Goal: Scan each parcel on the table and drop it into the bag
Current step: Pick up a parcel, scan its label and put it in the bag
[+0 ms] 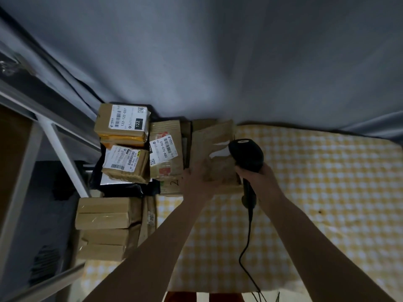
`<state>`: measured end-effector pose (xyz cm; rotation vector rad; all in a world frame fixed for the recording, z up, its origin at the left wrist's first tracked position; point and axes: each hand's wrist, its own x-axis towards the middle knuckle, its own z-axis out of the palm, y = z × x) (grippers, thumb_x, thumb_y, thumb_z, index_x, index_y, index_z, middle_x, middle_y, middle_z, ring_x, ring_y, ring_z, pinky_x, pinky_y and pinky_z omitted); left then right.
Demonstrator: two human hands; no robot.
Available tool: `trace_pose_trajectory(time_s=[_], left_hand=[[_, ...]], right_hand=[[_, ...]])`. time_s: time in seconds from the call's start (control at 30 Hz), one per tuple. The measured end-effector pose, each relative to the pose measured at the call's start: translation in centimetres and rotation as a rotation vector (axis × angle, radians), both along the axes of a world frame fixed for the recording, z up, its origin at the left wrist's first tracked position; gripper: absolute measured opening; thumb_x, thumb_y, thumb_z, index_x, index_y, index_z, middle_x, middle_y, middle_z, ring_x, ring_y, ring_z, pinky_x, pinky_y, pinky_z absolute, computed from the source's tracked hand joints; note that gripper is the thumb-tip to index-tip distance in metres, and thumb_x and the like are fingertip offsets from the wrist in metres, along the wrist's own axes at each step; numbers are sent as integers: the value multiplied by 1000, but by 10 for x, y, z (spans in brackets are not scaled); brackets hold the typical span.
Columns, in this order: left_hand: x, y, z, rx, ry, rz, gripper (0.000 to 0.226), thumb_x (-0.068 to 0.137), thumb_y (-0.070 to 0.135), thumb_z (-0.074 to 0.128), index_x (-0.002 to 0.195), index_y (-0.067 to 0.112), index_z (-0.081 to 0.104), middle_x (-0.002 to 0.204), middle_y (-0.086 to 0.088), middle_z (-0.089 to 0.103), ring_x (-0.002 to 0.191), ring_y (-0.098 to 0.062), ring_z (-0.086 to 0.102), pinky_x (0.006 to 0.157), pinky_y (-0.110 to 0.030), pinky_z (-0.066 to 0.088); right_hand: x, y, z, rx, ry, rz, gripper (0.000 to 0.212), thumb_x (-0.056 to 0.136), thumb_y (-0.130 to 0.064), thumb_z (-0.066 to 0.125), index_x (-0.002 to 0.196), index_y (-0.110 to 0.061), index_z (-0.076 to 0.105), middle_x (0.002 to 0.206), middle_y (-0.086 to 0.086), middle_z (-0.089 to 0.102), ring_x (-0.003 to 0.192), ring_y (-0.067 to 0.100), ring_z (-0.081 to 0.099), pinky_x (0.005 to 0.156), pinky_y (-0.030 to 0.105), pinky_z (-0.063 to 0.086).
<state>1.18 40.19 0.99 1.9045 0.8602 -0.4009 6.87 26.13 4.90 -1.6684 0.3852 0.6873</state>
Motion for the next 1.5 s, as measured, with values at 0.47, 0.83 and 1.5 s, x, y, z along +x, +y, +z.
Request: trace_pose_trajectory(time_s=[0.47, 0.83, 1.5], left_hand=[[-40, -7, -9, -448, -47, 186, 63, 80, 12, 78, 125, 39, 45, 113, 8, 59, 111, -17, 60, 83, -30, 54], [-41, -1, -2, -99, -104, 236, 67, 74, 37, 77, 133, 21, 50, 118, 5, 62, 100, -15, 61, 79, -33, 51], [-49, 12, 38, -419, -96, 302, 60, 69, 11, 85, 117, 20, 51, 99, 1, 68, 75, -12, 65, 52, -25, 54]], right_hand=[[-54, 2, 4, 167, 17, 38, 30, 87, -10, 68, 114, -21, 61, 93, -12, 67, 89, 1, 64, 59, 10, 47], [-38, -8, -5, 164, 173, -68, 5, 89, -12, 65, 92, -15, 63, 83, 3, 57, 81, 21, 56, 73, 34, 41], [-49, -47, 31, 301, 136, -119, 13, 89, -8, 61, 102, -7, 65, 89, 2, 63, 89, 20, 59, 76, 33, 46]])
